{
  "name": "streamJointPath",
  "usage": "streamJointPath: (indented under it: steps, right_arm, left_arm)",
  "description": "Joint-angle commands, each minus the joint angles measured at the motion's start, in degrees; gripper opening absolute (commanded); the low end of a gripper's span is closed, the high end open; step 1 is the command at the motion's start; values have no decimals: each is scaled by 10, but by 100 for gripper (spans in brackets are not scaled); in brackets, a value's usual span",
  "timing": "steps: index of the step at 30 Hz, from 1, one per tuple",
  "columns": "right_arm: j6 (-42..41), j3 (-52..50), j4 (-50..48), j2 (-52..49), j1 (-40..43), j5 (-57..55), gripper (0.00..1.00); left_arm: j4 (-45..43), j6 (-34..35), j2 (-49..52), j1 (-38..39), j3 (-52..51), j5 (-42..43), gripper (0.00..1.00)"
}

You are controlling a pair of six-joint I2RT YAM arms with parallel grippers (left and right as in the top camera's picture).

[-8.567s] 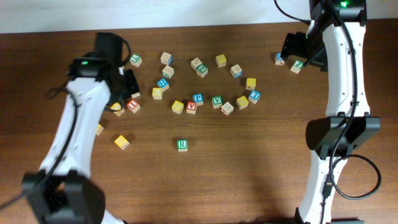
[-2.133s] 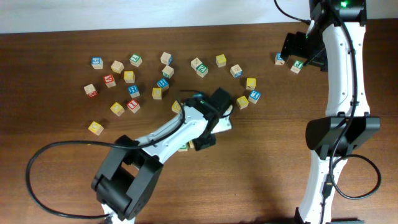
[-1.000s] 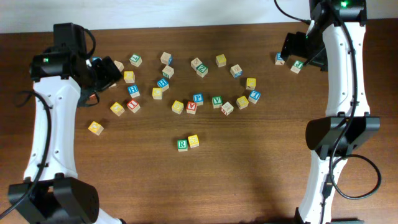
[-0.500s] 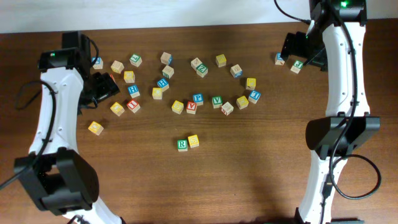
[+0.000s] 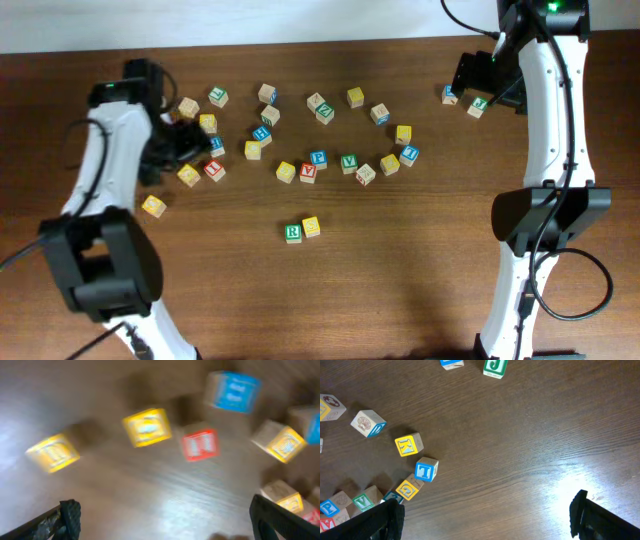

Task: Spell out RSS
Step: 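Lift the left arm and move it to the far left edge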

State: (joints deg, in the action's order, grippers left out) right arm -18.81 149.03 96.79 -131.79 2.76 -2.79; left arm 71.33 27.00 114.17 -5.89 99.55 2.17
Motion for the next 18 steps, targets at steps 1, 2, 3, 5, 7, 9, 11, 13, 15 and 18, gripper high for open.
streamJointPath:
  steps: [1,2,3,5,7,9,11,13,15,18]
  right_arm:
    - [4,0,-1,7,3,-5,98]
    - [4,0,-1,7,3,-5,98]
    - [4,0,-1,7,3,-5,98]
    - [4,0,-1,7,3,-5,98]
    - [-9,0,-8,7,3,3,99]
    - [-18,0,-3,7,3,89,98]
    - [-18,0,1,7,3,146,98]
    - [-3,-2,5,7,1,256,98]
    - [41,-2,-6,4,-24,369,98]
    - [67,-3,-14,-2,-141,303,98]
  left_arm:
    - [49,101,-66,-87,9,-39,99]
    - [56,101,-66,-104,9,-39,99]
    - [64,101,-65,-118,9,-39,99]
    - [68,101,-65,-138,9,-39,99]
    - [68,101,-65,-143,9,-39,99]
    - [68,101,-65,-143,9,-39,99]
    - [68,101,-65,-143,9,-39,99]
    - [68,101,-65,-143,9,-39,99]
    - [68,101,-65,-143,9,-39,99]
    - [68,101,-65,-143,9,-39,99]
